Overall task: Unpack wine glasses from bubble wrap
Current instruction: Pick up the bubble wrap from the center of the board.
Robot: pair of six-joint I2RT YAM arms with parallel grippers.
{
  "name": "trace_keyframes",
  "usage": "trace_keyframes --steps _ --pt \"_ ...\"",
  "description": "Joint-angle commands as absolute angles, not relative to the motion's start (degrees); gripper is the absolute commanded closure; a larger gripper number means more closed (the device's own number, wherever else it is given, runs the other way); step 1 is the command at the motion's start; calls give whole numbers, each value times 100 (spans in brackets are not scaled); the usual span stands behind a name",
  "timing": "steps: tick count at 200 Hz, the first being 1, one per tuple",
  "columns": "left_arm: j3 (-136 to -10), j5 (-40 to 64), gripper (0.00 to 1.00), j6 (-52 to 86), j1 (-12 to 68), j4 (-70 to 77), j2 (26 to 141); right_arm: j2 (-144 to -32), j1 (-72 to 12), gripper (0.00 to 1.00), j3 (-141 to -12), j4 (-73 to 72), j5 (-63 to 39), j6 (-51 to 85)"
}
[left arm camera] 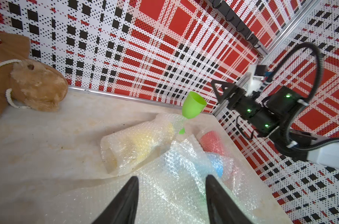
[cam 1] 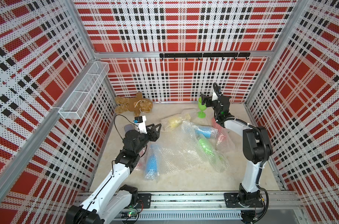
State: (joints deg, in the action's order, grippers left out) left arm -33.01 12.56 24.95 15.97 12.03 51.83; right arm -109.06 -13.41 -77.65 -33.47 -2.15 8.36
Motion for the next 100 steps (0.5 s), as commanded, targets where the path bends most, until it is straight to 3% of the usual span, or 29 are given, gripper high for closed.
trace_keyframes --steps 1,44,100 --pt "-3348 1064 42 2381 1635 1095 5042 -9967 -1457 3 -7180 -3349 -104 1112" --pt "-3445 1107 44 2446 1742 933 5110 -8433 -2322 22 -6530 -70 250 1451" --pt "-3540 1167 44 2386 1880 828 5253 -7402 -2559 28 -5455 3074 269 2480"
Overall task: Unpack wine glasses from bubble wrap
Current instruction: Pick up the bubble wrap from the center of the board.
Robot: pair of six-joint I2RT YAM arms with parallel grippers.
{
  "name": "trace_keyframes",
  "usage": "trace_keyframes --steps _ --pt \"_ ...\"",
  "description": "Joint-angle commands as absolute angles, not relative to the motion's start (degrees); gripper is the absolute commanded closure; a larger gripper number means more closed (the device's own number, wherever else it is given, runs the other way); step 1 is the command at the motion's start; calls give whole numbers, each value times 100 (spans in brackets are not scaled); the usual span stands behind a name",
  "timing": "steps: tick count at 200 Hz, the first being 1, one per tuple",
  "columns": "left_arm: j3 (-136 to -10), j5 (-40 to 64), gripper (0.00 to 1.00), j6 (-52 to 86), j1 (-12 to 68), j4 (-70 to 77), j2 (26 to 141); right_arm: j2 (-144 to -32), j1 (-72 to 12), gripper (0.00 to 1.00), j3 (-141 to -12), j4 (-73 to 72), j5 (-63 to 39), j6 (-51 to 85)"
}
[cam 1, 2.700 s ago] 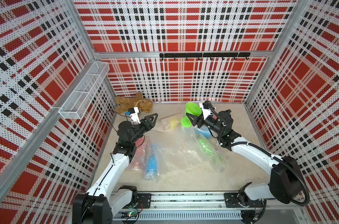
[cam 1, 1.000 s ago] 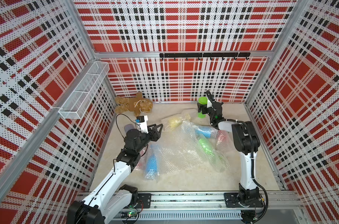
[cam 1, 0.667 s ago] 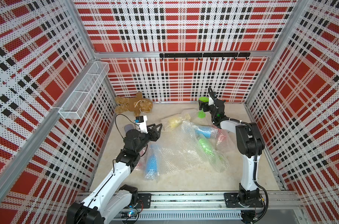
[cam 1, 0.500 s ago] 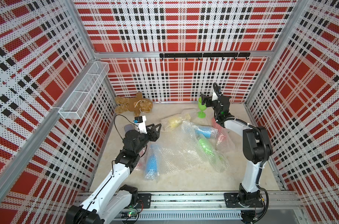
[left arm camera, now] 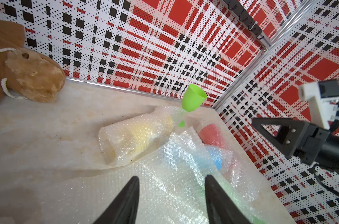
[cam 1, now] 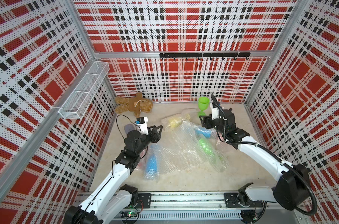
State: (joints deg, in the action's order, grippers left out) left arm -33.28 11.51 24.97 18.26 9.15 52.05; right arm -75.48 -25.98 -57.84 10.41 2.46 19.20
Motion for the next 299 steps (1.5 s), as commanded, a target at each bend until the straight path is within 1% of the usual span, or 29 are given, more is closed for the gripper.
trace_keyframes --steps 1,23,36,47,56,81,101,159,173,193,227,253,279,285,299 --pt "-3541 1168 44 2388 1881 823 5255 -7388 -2559 28 -5444 3106 249 2488" --pt "-3555 1221 44 2400 1881 836 5280 -7306 -2638 24 -5114 3366 106 2498" --pt "-3560 1239 44 2400 1881 851 5297 -7348 -2637 19 -4968 3324 9 2390" --pt "-3568 1252 44 2401 1881 851 5306 -7449 -2637 15 -4948 3322 142 2317" --pt "-3568 1263 44 2401 1881 844 5306 -7536 -2641 13 -4931 3227 153 2257" --pt "-3542 1233 44 2399 1881 819 5261 -7862 -2642 11 -4868 2881 -404 2191" --pt "-3542 1183 44 2367 1885 788 5245 -8178 -2639 0 -4931 2823 -540 2054" --pt "-3551 1232 45 2368 1881 799 5324 -8745 -2640 0 -4802 2375 -285 2088" --pt "-3551 1235 45 2373 1881 797 5342 -8782 -2640 5 -4751 2332 -247 2186" --pt "-3551 1252 45 2374 1881 795 5371 -8602 -2635 16 -4603 2344 -161 2353" --pt "-3557 1284 45 2391 1881 812 5441 -7910 -2618 26 -4508 2780 105 2512" --pt "-3571 1291 45 2401 1896 795 5476 -7186 -2595 29 -4666 3298 383 2565" --pt "-3587 1214 45 2393 1894 738 5488 -6610 -2584 33 -5281 4018 572 2478" --pt "-3594 1188 45 2391 1898 721 5490 -6506 -2580 33 -5461 4133 474 2420" --pt "-3602 1152 45 2375 1907 686 5477 -6436 -2593 33 -5886 4293 -112 2346"
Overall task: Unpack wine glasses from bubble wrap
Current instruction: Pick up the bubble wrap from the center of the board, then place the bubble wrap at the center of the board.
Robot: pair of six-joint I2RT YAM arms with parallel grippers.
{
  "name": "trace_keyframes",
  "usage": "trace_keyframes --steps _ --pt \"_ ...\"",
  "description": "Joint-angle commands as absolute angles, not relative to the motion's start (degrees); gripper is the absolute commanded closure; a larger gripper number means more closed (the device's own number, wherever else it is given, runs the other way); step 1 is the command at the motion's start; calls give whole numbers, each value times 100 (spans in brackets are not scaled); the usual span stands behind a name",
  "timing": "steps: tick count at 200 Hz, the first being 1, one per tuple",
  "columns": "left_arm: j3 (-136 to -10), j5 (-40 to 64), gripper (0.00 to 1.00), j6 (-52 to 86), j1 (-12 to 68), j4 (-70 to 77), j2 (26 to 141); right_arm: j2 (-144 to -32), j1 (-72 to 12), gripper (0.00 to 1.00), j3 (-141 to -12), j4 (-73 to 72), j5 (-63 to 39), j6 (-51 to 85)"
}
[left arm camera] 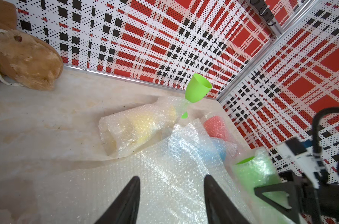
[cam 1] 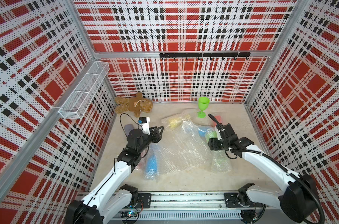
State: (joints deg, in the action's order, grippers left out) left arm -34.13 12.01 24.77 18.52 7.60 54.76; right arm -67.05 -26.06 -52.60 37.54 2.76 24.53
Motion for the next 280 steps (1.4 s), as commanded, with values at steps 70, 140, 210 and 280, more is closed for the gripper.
trace_keyframes --steps 70,140,210,280 --pt "-3621 1081 44 2349 1889 606 5450 -8306 -4056 29 -6686 2236 -1199 3658" --pt "-3630 1107 44 2348 1883 580 5505 -10601 -4140 24 -6771 575 -1664 4244" --pt "-3647 1257 44 2373 1813 589 5630 -9994 -4205 0 -6964 1989 -245 2924" --pt "-3656 1257 44 2404 1750 581 5658 -9668 -4782 8 -7282 3503 8 2076"
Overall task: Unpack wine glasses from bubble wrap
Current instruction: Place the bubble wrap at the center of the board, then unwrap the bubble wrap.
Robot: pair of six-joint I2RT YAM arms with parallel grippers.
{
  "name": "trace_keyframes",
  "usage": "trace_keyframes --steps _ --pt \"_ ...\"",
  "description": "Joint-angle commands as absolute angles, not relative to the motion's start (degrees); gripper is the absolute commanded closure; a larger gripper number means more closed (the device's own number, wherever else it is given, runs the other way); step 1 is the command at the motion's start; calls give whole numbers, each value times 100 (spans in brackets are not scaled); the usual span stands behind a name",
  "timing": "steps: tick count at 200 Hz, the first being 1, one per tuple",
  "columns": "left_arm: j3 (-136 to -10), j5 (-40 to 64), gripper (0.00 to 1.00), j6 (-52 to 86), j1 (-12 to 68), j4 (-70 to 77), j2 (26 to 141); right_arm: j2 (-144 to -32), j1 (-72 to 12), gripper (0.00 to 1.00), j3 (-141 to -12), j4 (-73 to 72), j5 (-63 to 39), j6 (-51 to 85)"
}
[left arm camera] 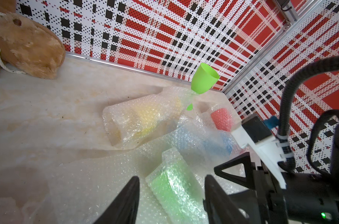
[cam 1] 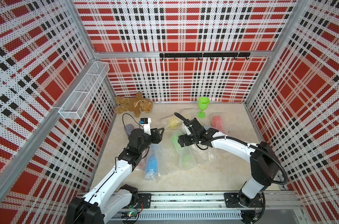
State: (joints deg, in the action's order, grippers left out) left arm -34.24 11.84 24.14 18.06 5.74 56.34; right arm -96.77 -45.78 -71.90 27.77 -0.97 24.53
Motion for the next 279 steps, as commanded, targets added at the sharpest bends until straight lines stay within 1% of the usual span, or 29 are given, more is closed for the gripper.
trace_keyframes --steps 1,26,40,52,59,62,69,103,119,136,164,189,207,236,257,279 --pt "-3656 1257 44 2402 1750 581 5659 -9673 -4790 8 -7284 3514 -1 2071" --pt "-3656 1258 44 2415 1740 580 5686 -9885 -5044 14 -7473 3616 -80 2018" --pt "-3661 1243 44 2409 1740 569 5674 -10079 -5169 20 -7652 3802 112 1992" --pt "-3656 1213 44 2413 1740 557 5660 -10224 -5216 23 -7767 3975 316 1978" --pt "-3656 1200 44 2410 1741 554 5658 -10264 -5221 28 -7802 4049 448 2001" --pt "-3656 1203 44 2408 1740 546 5658 -10273 -5221 32 -7804 4060 499 2002" --pt "-3656 1196 44 2408 1740 542 5660 -10287 -5221 36 -7807 4098 600 1997" --pt "-3665 1230 44 2410 1741 549 5706 -10310 -5221 45 -7719 4233 897 1952" --pt "-3674 1257 44 2409 1749 544 5718 -10257 -5221 57 -7666 4204 998 1959" --pt "-3680 1242 44 2391 1791 533 5714 -10075 -5212 66 -7565 4029 954 2011" --pt "-3731 1164 44 2315 1992 454 5753 -9770 -5088 72 -7340 3710 684 2090" --pt "-3824 1162 44 2326 2308 303 5915 -9548 -4825 86 -6993 3275 210 2207" --pt "-3934 1209 44 2333 2540 170 6073 -9348 -4667 88 -6719 2879 -245 2307" --pt "-4104 1363 44 2493 2667 0 6203 -9242 -4573 89 -6567 2618 -475 2312" --pt "-4021 1587 44 2857 2805 67 6285 -9157 -4493 89 -6379 2320 -717 2323" --pt "-3772 1452 44 3127 3221 228 6385 -9002 -4425 91 -6167 1949 -936 2405"
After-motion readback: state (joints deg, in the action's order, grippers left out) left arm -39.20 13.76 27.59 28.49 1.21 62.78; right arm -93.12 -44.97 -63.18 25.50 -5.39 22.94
